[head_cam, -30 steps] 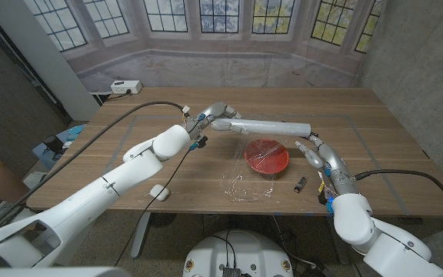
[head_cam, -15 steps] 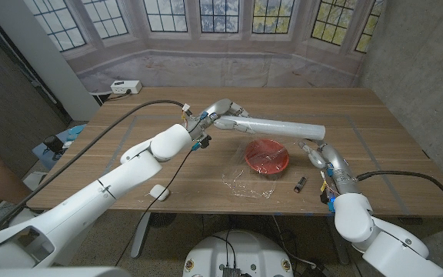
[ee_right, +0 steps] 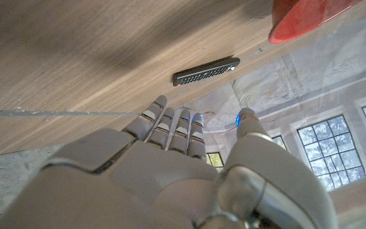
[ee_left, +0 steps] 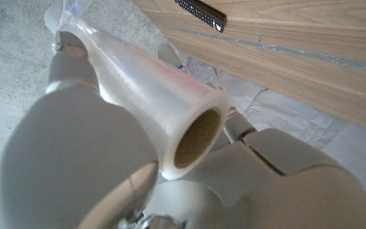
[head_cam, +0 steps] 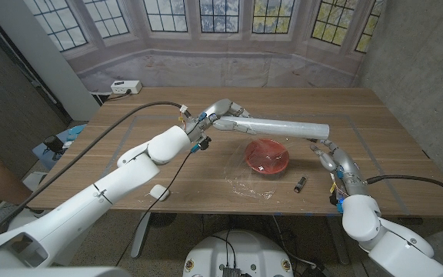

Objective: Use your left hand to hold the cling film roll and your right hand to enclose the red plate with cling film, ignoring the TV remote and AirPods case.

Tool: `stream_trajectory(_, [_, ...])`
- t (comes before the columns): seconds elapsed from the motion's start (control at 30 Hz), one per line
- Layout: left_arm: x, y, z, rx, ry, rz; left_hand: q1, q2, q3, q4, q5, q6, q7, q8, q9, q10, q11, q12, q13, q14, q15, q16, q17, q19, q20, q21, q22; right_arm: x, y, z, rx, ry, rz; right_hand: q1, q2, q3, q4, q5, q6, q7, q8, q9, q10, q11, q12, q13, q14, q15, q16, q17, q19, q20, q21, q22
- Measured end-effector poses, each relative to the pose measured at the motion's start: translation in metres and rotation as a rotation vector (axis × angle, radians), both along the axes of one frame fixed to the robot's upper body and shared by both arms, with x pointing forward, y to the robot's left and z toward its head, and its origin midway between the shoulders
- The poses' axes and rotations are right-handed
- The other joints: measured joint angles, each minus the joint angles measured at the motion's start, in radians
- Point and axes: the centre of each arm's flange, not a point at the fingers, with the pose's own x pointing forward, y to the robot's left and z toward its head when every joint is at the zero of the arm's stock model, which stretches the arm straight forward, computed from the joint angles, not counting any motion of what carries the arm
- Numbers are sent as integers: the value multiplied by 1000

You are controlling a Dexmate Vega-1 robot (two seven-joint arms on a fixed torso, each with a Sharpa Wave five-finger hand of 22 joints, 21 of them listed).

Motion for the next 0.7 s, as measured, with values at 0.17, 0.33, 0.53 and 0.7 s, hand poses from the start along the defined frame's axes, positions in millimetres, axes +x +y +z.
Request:
stream_trajectory(0.17, [-5, -3, 0, -5, 0, -13, 0, 0, 0, 0, 0, 0, 0, 0, 0, 0, 0, 0, 1, 0, 0, 0, 0, 0, 0, 0, 0, 4, -11, -6, 12, 0, -18, 0, 0, 0, 0, 0, 0, 0, 0, 0, 0, 0, 0, 0, 0, 0, 0, 0, 9, -2, 0, 0])
stream_trajectory(0.33, [-10, -5, 0, -10, 1, -25, 0, 0, 0, 0, 0, 0, 0, -1, 0, 0, 0, 0, 5, 0, 0, 0, 0, 0, 0, 0, 0, 6, -16, -7, 22, -13, -19, 4, -4, 4, -4, 0, 0, 0, 0, 0, 0, 0, 0, 0, 0, 0, 0, 0, 9, -2, 0, 0])
stream_trajectory(0.53, [-16, -8, 0, -14, 1, -39, 0, 0, 0, 0, 0, 0, 0, -1, -1, 0, 0, 0, 5, 0, 0, 0, 0, 0, 0, 0, 0, 15, -29, -11, 37, -20, -36, 4, -4, 4, -4, 0, 0, 0, 0, 0, 0, 0, 0, 0, 0, 0, 0, 0, 9, -2, 0, 0])
stream_trajectory(0.7, [-20, -10, 0, -14, 1, -49, 0, 0, 0, 0, 0, 0, 0, -2, -1, 0, 0, 0, 5, 0, 0, 0, 0, 0, 0, 0, 0, 21, -33, -11, 48, -31, -37, 4, -4, 4, -4, 0, 0, 0, 0, 0, 0, 0, 0, 0, 0, 0, 0, 0, 9, -2, 0, 0])
